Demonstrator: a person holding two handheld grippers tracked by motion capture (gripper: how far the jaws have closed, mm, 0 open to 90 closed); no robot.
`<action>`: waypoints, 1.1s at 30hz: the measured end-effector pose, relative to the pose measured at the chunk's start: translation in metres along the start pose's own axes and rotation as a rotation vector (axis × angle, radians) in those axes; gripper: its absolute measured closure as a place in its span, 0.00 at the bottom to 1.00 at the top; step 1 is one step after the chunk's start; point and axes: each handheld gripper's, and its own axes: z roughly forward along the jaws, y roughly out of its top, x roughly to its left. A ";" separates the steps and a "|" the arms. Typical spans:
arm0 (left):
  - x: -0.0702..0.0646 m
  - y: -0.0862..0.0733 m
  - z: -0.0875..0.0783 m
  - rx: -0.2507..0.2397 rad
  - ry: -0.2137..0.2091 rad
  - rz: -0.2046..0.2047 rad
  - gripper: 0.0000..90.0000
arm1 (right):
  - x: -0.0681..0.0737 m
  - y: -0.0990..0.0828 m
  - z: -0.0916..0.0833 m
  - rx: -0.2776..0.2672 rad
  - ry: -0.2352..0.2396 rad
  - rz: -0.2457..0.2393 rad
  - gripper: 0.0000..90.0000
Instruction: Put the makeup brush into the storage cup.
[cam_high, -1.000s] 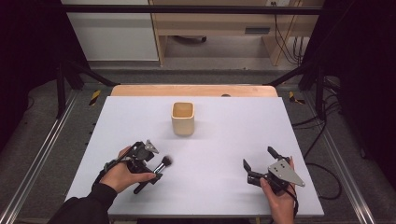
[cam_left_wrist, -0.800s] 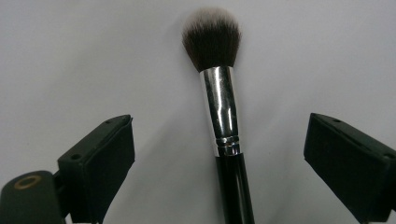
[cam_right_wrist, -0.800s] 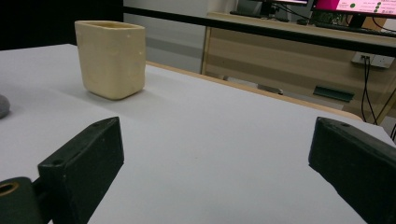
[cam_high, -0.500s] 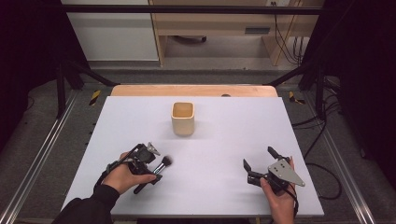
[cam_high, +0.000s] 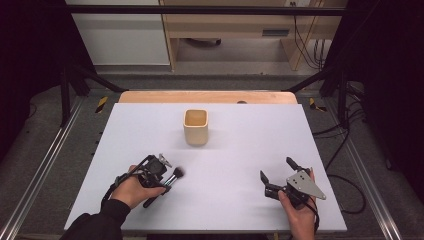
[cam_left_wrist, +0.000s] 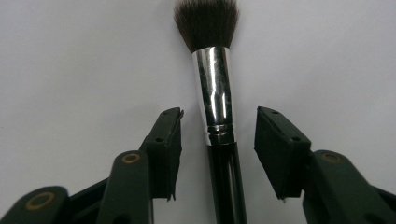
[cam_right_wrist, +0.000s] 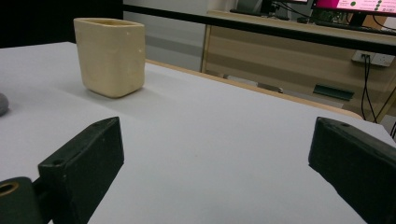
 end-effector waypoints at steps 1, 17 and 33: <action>0.000 0.000 0.000 0.004 0.000 -0.001 0.58 | 0.000 0.000 0.000 0.000 0.000 0.000 0.04; -0.001 0.001 0.005 0.032 -0.008 -0.008 0.70 | 0.000 0.000 0.000 0.003 0.002 -0.002 0.04; -0.003 0.000 0.008 0.038 0.000 -0.002 0.80 | 0.000 0.000 0.000 0.005 0.001 0.002 0.04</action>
